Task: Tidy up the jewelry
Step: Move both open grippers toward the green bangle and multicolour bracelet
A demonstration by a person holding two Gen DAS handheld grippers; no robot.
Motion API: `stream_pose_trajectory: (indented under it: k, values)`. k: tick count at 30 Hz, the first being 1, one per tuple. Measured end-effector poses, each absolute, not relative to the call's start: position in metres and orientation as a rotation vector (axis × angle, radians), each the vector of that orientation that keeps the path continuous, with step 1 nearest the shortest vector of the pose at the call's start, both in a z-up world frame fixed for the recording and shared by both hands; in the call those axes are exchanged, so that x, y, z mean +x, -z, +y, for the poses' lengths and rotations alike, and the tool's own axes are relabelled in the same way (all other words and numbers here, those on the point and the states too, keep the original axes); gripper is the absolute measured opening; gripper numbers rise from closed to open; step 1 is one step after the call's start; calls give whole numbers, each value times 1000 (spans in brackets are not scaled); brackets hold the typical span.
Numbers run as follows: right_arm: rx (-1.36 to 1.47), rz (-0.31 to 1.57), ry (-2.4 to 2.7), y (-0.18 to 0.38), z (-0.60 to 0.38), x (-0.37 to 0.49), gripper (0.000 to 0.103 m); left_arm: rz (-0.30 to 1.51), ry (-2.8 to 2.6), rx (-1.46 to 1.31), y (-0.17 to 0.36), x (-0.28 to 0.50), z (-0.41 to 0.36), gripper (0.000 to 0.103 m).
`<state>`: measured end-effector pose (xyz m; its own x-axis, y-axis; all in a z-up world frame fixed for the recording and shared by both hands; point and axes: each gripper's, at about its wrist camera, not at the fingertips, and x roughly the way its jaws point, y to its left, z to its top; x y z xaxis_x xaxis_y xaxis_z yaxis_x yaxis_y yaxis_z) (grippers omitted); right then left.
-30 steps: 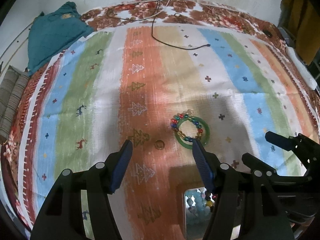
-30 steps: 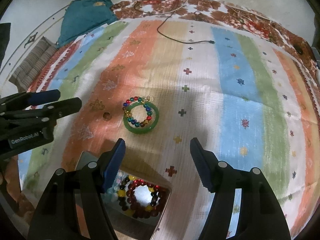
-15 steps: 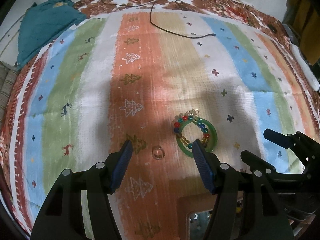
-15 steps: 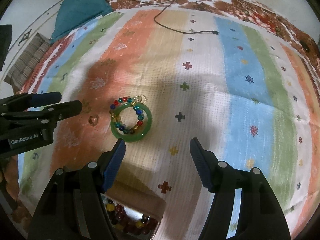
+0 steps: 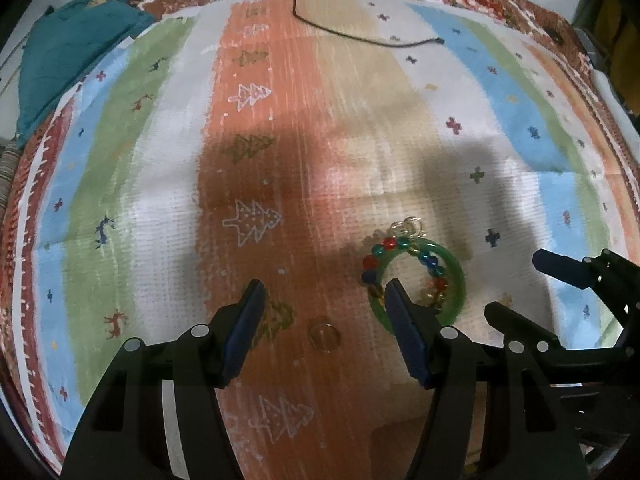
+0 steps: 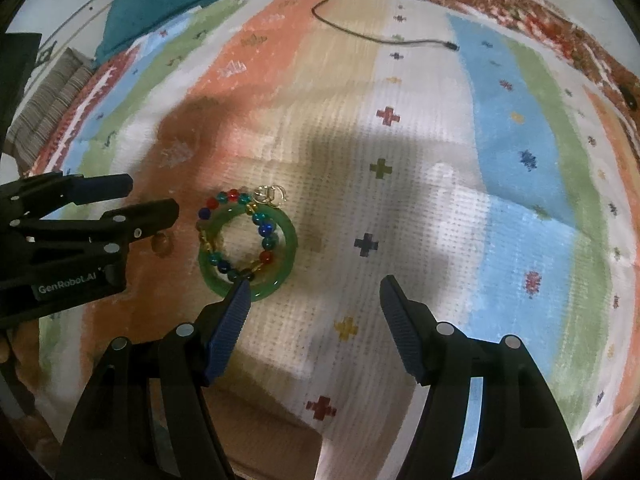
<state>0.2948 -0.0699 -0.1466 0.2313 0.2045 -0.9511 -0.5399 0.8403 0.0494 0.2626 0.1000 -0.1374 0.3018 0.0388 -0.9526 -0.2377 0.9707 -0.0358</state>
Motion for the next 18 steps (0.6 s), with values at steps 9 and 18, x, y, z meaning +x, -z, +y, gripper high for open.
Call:
stream_pose_trajectory:
  k: [9, 18]
  values:
    - [-355, 1256, -542, 157, -58, 305, 67, 1270, -153, -210, 147, 277, 102, 62]
    - [-404, 1287, -537, 174, -51, 312, 67, 1296, -163, -173, 163, 289, 100, 62]
